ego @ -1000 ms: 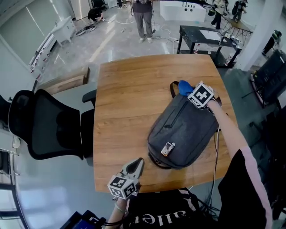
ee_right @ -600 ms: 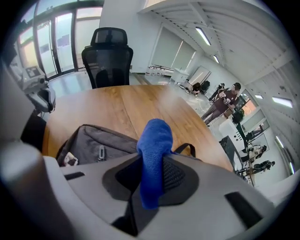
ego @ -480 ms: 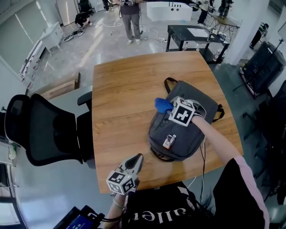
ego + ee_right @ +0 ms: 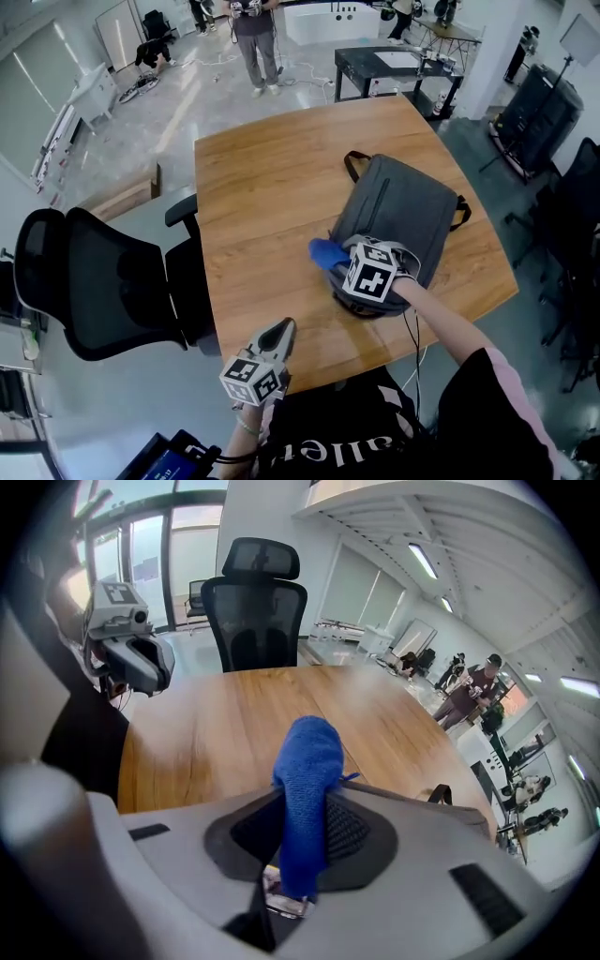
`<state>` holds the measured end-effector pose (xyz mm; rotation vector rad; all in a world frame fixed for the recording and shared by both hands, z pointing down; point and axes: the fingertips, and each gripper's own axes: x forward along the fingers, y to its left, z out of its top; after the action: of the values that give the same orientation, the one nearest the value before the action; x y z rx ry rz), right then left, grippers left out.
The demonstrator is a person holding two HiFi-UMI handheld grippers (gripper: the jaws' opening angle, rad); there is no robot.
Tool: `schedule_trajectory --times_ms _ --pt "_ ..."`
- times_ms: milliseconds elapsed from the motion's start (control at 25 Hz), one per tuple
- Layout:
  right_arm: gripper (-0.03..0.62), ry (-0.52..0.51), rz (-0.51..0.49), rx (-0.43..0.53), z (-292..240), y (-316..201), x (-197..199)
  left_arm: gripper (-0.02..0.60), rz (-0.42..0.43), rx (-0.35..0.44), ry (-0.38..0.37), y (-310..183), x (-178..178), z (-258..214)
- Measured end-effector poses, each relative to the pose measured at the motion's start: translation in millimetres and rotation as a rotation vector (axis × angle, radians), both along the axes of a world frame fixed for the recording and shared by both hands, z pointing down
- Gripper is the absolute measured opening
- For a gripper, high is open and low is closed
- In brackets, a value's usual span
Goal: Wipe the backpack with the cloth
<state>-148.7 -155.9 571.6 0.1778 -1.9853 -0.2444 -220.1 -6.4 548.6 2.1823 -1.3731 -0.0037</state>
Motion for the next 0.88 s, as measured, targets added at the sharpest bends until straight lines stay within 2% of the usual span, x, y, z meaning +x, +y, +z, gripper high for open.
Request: schedule_trajectory --times_ms 80,200,320,400,520,680,880 --pt "0.086 -0.063 0.074 0.003 -8.1 8.1 -6.2 0.002 0.001 0.000 0.003 6.4 -5.4 1.5" --pt "0.086 -0.232 0.262 -0.034 -26.5 10.6 -27.7 0.002 -0.005 -0.002 0.015 11.5 -12.8 3.5" --pt "0.086 -0.395 0.464 -0.145 -26.9 15.3 -49.2 0.002 -0.005 0.002 0.028 12.7 -13.9 3.0" --pt "0.086 -0.463 0.569 -0.229 -18.1 24.4 -57.2 0.002 0.003 0.008 0.031 12.9 -11.3 1.1" --pt "0.086 -0.479 0.669 -0.298 8.8 40.4 -54.7 0.002 0.015 0.011 0.034 13.7 -8.0 1.3" --pt "0.086 -0.438 0.762 -0.318 47.7 53.9 -26.9 0.002 0.019 0.001 0.033 14.7 -6.0 9.9" --pt "0.086 -0.441 0.827 -0.332 58.9 72.4 10.5 0.002 0.027 -0.001 0.033 15.3 -6.9 8.6"
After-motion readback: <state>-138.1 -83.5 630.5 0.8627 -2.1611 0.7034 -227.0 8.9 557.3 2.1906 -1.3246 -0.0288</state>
